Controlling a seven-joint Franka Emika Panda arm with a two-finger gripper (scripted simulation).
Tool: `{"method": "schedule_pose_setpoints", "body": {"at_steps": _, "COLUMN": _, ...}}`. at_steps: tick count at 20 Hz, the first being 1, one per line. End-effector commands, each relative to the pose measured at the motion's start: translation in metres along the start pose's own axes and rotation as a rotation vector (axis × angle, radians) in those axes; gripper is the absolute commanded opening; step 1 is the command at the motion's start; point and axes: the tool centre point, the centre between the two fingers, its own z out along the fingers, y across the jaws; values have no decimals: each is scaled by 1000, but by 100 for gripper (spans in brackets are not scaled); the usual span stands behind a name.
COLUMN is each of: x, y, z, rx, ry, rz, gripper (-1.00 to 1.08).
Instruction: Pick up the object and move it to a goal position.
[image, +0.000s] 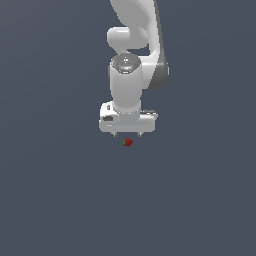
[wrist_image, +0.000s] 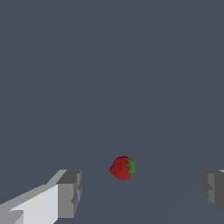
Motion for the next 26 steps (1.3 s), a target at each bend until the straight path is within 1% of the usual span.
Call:
{"method": "schedule_pose_setpoints", "body": {"at_steps": 1, "x": 0, "y": 0, "z": 0, "rx": 0, "ry": 0, "rz": 0, "gripper": 100}}
{"method": "schedule_pose_setpoints", "body": {"at_steps": 10, "x": -6, "y": 9, "z": 0, "rx": -3, "ry": -25, "rz": 16, "gripper": 100}}
{"method": "schedule_pose_setpoints", "body": {"at_steps": 16, "x": -6, "y": 9, "z": 1, "rx": -3, "ry": -25, "rz": 11, "gripper": 100}}
{"method": "schedule_pose_setpoints", "body": {"at_steps": 21, "x": -8, "y": 10, "z": 4, "rx": -4, "ry": -25, "rz": -24, "gripper": 100}}
{"method": "schedule_pose_setpoints", "body": {"at_steps": 26, "x": -10, "y": 10, "z": 10, "rx": -6, "ry": -25, "rz": -91, "gripper": 100}}
